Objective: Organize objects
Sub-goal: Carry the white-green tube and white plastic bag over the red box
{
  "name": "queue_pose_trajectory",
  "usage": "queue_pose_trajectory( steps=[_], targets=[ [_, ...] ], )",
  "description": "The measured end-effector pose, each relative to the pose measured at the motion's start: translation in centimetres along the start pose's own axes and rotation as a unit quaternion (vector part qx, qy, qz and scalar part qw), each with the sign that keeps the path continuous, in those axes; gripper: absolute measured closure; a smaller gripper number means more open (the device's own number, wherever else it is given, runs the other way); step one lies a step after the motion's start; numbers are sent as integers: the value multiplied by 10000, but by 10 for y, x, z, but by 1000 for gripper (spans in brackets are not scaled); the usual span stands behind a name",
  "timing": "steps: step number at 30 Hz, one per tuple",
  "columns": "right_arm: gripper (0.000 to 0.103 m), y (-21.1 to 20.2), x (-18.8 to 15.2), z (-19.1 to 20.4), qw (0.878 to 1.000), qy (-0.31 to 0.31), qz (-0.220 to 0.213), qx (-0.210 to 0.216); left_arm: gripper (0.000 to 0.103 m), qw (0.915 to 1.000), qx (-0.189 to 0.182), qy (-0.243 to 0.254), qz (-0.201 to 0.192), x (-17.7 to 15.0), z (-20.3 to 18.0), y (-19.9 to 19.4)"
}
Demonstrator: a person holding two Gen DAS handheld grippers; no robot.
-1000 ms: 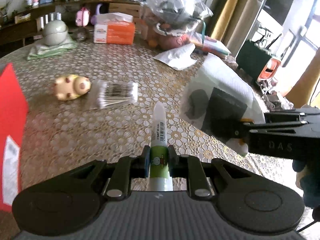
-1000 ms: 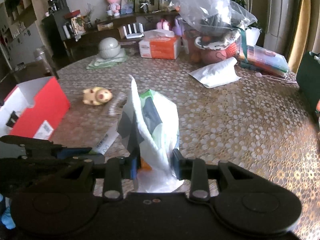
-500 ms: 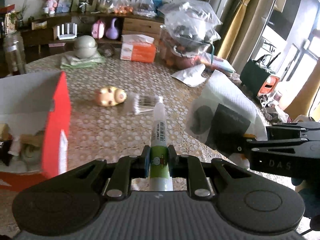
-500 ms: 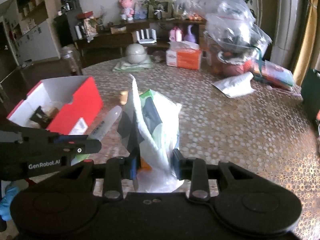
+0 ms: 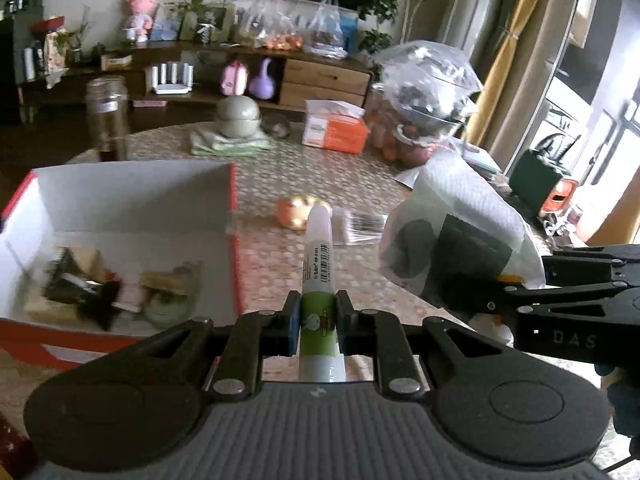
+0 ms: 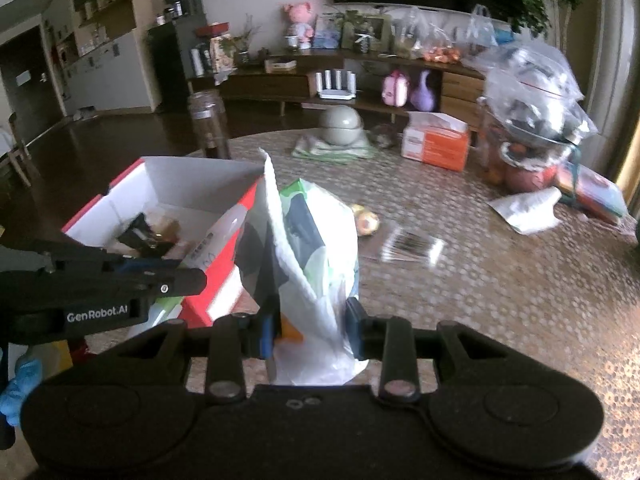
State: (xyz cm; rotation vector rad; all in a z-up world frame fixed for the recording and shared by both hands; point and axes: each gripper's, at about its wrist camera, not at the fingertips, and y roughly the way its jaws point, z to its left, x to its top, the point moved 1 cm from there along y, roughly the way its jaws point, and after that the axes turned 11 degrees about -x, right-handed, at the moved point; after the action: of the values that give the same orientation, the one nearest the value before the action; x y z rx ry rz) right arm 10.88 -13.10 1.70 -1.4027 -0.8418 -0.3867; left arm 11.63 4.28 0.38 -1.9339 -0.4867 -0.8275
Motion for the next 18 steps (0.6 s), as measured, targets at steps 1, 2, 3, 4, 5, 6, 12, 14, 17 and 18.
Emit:
queue_pose_trajectory(
  steps=[1, 2, 3, 4, 5, 6, 12, 14, 17, 18],
  targets=[
    [69, 1, 2, 6, 10000, -39, -8, 25, 87, 10000, 37, -22, -14, 0, 6, -4],
    [69, 1, 5, 12, 9999, -84, -15, 54, 87, 10000, 75, -50, -25, 0, 12, -9],
    [69, 2, 8, 18, 9999, -118, -21, 87, 87, 9999, 105, -69, -36, 0, 17, -14],
    [69, 3, 11, 24, 9998, -145, -24, 123, 87, 9998, 152, -87, -53, 0, 23, -18],
    [69, 4, 14, 30, 9997, -183, -32, 157, 87, 9997, 192, -100, -66, 0, 28, -22],
    [69, 5, 16, 36, 9996, -226, -44, 179, 87, 9997, 227, -105, -76, 1, 34, -26],
    [69, 13, 32, 69, 9984, -446, -130, 307, 87, 9984, 517, -146, -168, 8, 66, -48],
    [69, 17, 38, 77, 9981, -488, -140, 350, 87, 9977, 629, -131, -197, 11, 77, -54],
    [69, 24, 46, 91, 9975, -580, -165, 372, 87, 9964, 800, -144, -234, 17, 93, -61],
    [69, 27, 48, 95, 9973, -603, -157, 383, 87, 9960, 850, -159, -246, 18, 99, -63]
  ],
)
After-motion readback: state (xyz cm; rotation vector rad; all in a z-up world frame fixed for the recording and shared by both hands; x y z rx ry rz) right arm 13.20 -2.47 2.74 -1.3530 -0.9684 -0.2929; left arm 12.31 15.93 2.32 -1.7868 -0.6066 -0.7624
